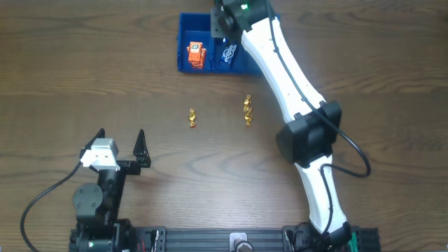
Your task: Sort Candies Into Trays
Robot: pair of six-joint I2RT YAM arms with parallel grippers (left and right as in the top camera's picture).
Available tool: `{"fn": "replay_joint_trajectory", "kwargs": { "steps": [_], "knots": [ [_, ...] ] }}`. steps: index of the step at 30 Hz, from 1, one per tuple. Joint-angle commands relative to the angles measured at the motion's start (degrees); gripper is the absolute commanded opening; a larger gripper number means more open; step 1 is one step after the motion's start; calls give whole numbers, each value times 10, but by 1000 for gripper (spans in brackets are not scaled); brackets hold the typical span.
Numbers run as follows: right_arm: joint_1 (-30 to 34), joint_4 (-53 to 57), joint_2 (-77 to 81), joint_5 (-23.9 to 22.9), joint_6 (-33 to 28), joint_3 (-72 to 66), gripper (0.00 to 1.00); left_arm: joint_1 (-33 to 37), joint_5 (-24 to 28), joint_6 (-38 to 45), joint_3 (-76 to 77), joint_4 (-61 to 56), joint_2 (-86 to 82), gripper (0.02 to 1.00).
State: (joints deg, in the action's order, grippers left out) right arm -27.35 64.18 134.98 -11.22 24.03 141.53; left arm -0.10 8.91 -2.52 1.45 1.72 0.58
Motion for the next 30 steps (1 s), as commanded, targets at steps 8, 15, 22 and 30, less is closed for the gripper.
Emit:
{"fn": "replay_joint_trajectory", "kwargs": {
  "steps": [8, 15, 22, 30],
  "knots": [
    [20, -23, 82, -8, -18, 0, 36, 2, 12, 9, -12, 19, -4, 996],
    [20, -38, 98, -7, -18, 0, 66, 2, 12, 9, -12, 19, -4, 996],
    [20, -44, 98, -7, -18, 0, 542, 2, 12, 9, -12, 19, -4, 998],
    [19, -45, 80, 10, -18, 0, 1000, 2, 12, 8, -12, 19, -4, 998]
  ]
}}
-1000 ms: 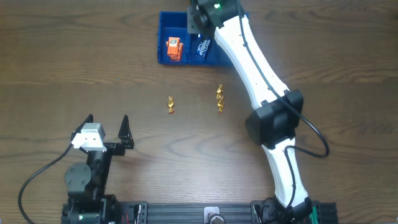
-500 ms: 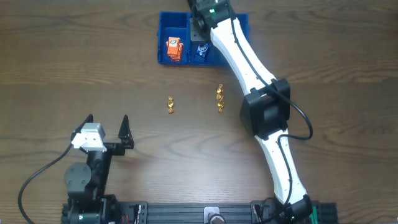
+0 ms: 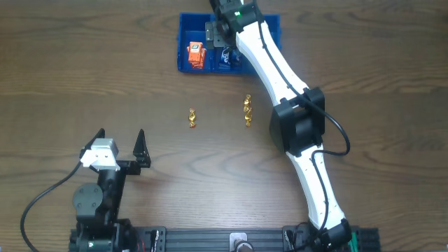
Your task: Sort Candies Into Trays
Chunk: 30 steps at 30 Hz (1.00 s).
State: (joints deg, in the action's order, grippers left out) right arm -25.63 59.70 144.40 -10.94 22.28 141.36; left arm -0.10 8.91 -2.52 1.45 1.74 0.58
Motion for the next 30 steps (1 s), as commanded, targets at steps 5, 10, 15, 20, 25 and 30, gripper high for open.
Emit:
{"fn": "replay_joint_trajectory", "kwargs": {
  "steps": [5, 10, 15, 20, 25, 30],
  "knots": [
    [2, 11, -48, 9, -1, 3, 1000, 2, 12, 9, -12, 19, -4, 998],
    [-7, 52, -76, 17, 0, 3, 1000, 2, 12, 9, -12, 19, -4, 998],
    [-49, 130, -100, 36, 8, 3, 998, 2, 12, 9, -12, 19, -4, 998],
    [-101, 201, -96, 45, 32, -7, 1000, 2, 12, 9, -12, 19, -4, 998],
    [-159, 226, -84, 48, 61, -54, 1000, 2, 12, 9, -12, 19, -4, 998],
    [-187, 165, -81, 68, 106, -155, 1000, 2, 12, 9, -12, 19, -4, 998]
  ]
}}
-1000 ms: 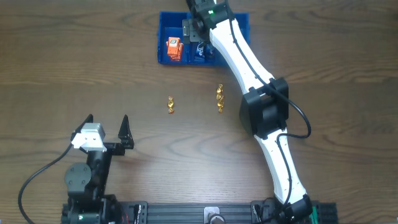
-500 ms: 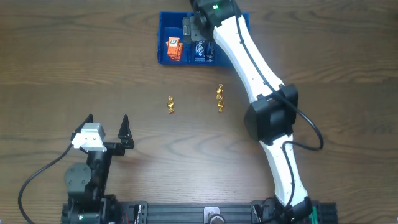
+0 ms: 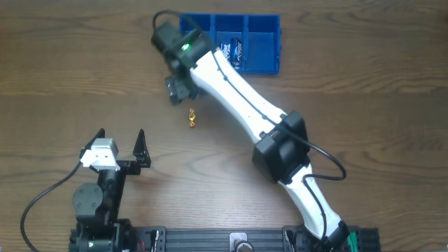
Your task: Sort Candies Into Trays
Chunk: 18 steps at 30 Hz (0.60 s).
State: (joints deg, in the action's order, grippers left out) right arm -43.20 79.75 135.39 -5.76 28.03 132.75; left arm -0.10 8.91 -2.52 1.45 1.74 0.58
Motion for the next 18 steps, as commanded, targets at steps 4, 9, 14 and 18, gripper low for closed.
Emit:
{"fn": "replay_joint_trajectory", "kwargs": {
  "steps": [4, 9, 14, 18],
  "knots": [
    [-19, -92, 10, 34, 68, -131, 1000, 2, 12, 9, -12, 19, -4, 998],
    [-22, -140, 11, 33, 93, -177, 1000, 2, 12, 9, -12, 19, -4, 998],
    [-22, -172, 13, 24, 109, -193, 996, 2, 12, 9, -12, 19, -4, 998],
    [-26, -182, 14, 20, 115, -199, 974, 2, 12, 9, -12, 19, -4, 998]
  ]
}}
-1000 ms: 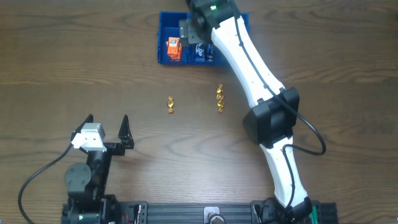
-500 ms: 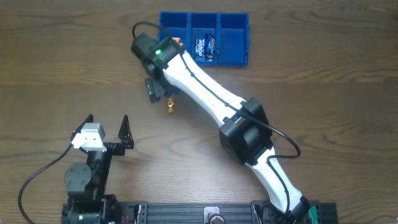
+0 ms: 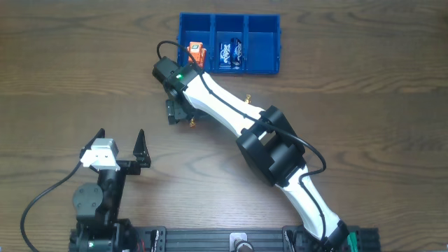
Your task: Sort Candies Into Trays
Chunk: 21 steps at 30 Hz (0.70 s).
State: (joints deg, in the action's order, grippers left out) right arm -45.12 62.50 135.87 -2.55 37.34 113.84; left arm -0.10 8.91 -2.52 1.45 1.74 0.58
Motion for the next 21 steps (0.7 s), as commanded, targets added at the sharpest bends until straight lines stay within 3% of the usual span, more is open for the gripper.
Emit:
{"fn": "replay_joint_trajectory", "kwargs": {
  "steps": [1, 7, 13, 21],
  "knots": [
    [-7, -10, 9, -14, 32, -13, 969, 2, 12, 9, -12, 19, -4, 998],
    [-9, -27, 9, -18, 47, -23, 897, 2, 12, 8, -12, 19, -4, 998],
    [-10, -38, 14, -18, 49, -24, 641, 2, 12, 9, -12, 19, -4, 998],
    [-10, -38, 18, -18, 49, -24, 500, 2, 12, 8, -12, 19, -4, 998]
  ]
}}
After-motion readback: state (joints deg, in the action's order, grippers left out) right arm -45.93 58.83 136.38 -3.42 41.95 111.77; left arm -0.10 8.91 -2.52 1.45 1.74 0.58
